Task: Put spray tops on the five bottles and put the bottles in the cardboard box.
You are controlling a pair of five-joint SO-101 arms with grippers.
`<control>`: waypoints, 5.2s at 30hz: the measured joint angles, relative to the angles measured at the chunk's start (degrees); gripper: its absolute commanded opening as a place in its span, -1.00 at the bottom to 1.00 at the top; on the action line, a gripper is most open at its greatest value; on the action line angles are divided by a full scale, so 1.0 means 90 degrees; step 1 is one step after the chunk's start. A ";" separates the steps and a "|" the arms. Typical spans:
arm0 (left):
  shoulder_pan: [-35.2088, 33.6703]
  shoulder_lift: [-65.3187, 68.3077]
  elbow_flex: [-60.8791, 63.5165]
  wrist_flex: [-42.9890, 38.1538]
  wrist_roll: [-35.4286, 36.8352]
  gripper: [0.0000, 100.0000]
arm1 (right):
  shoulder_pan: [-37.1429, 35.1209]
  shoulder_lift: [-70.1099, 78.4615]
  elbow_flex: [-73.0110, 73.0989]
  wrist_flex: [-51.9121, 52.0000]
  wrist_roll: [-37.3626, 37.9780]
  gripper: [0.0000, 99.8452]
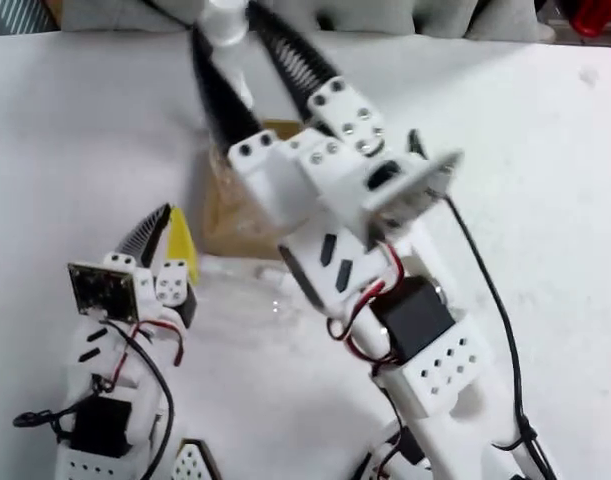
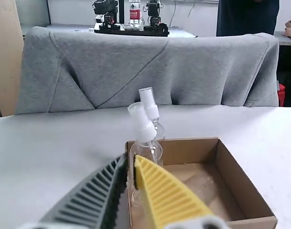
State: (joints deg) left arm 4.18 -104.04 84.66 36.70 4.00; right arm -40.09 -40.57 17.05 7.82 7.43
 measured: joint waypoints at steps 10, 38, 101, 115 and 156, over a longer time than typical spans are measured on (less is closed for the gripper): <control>0.0010 0.0000 0.1104 -0.1631 0.0000 -0.96 | -0.0020 -0.0020 0.0000 0.0215 0.0000 -0.97; 0.0469 0.0000 0.1387 -0.1983 0.0000 -0.96 | -0.0479 0.0791 -0.0928 0.2256 0.0000 -0.97; -0.3477 1.0559 -0.8039 0.5118 -0.1885 -0.96 | 0.8029 0.3829 -0.3438 0.8264 0.6183 -0.97; -0.1924 0.8977 -0.6857 0.4210 -0.1875 -0.96 | 0.7648 0.5021 -0.3370 0.9055 0.4874 -0.97; -0.2745 0.5675 -0.0625 0.0635 -0.0811 -0.96 | 0.5304 0.2256 0.2286 0.7424 0.4620 -0.54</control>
State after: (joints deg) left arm -20.53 -52.97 79.03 42.42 -3.30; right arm 7.65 -20.26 37.63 74.64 49.01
